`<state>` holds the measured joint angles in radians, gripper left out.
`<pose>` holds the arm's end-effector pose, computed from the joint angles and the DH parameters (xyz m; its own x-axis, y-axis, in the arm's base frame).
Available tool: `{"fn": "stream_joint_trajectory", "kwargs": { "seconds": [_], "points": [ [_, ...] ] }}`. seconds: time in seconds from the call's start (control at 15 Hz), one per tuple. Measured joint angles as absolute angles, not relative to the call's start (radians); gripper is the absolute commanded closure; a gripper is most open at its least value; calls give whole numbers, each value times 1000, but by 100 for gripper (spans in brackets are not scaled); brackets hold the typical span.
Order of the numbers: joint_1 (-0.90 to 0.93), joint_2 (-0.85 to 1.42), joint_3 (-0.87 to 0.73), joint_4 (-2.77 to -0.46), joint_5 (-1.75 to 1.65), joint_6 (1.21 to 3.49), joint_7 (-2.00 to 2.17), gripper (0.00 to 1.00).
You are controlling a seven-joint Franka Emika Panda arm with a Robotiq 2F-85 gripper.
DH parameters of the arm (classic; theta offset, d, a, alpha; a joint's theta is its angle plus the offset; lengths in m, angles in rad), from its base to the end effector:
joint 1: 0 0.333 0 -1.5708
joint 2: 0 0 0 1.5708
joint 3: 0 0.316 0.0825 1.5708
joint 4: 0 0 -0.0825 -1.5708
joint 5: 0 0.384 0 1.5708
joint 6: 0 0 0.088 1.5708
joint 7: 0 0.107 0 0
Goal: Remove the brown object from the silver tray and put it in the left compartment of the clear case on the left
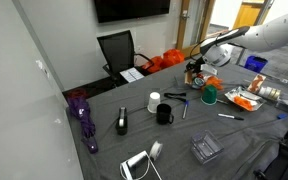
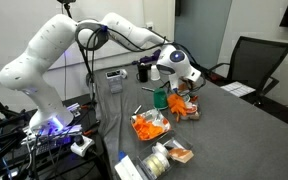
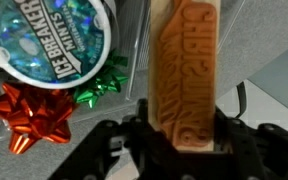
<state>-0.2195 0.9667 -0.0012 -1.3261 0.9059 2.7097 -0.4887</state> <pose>0.7400 -0.1941 0.1805 0.7536 -0.5181 0.4046 -0.3269 -0.8294 -0.4531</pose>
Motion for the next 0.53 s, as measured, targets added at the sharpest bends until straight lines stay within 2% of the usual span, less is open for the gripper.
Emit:
{"fn": "stream_joint_trajectory", "kwargs": {
  "seconds": [0.13,0.2,0.33,0.47,0.53],
  "points": [
    [-221,1000,3,-1287,849,2713,-410,69],
    [-221,1014,6,-1269,824,2715,-376,21],
    [-222,1039,9,-1239,766,2718,-311,14],
    [-222,1053,9,-1225,701,2718,-256,1],
    [-226,1054,10,-1227,669,2717,-241,0]
  ]
}}
